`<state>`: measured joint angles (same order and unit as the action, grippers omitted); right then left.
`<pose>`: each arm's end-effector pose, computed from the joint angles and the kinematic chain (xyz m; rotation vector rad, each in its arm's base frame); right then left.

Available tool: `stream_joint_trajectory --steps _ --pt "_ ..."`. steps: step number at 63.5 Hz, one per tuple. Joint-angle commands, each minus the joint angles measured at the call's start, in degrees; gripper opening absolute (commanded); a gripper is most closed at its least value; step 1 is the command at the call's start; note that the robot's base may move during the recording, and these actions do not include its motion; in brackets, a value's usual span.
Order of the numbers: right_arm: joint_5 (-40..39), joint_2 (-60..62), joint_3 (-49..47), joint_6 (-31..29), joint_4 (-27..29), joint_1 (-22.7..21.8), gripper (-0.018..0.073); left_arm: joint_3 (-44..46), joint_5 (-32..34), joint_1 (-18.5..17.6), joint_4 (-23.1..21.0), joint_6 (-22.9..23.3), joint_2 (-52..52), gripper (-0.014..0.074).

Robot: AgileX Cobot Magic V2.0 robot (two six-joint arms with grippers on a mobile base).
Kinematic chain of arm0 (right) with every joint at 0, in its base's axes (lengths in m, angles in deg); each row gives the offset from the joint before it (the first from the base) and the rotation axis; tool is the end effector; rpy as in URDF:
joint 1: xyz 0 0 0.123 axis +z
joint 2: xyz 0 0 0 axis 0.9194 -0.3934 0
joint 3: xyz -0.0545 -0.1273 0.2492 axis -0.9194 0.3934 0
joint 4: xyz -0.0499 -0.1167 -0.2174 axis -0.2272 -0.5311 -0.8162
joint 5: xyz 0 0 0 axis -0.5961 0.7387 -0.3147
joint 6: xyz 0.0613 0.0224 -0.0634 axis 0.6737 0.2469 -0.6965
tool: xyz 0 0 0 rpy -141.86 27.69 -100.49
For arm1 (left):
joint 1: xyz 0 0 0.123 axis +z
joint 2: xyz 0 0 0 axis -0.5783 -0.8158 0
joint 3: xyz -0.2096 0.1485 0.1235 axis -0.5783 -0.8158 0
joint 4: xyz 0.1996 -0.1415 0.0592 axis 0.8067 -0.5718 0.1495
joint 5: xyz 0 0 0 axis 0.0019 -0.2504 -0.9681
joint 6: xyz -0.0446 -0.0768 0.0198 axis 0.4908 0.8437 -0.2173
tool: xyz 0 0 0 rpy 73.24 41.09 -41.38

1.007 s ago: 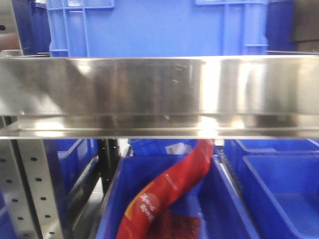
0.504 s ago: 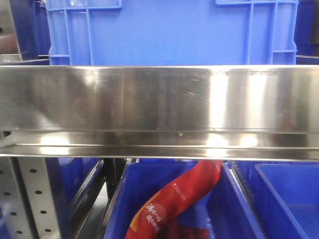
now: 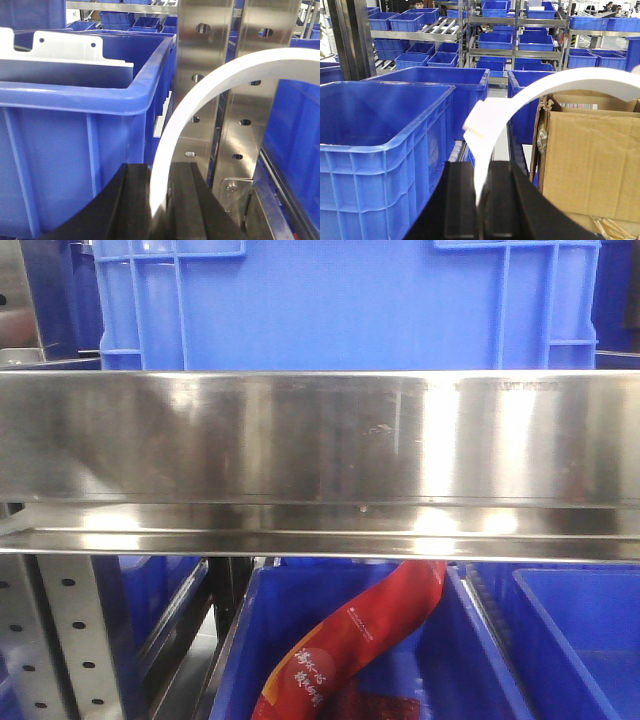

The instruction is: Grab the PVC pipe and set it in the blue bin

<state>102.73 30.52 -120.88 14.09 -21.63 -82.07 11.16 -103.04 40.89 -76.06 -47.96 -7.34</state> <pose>0.0603 -0.0074 0.3932 0.1464 1.6115 -0.1217 0.0909 0.0100 0.3418 -0.0866 1.6993 0.0888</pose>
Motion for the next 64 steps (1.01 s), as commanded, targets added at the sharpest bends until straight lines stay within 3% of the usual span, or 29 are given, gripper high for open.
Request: stream_joint_trajectory --steps 1,64 --pt "-1.39 0.01 0.04 -0.15 -0.17 0.0 -0.0169 -0.02 1.65 0.03 -0.43 0.44 0.35 -0.0111" --pt "-1.54 -0.01 0.04 -0.15 -0.17 0.0 -0.0169 -0.02 2.29 0.03 -0.43 0.44 0.35 -0.0111"
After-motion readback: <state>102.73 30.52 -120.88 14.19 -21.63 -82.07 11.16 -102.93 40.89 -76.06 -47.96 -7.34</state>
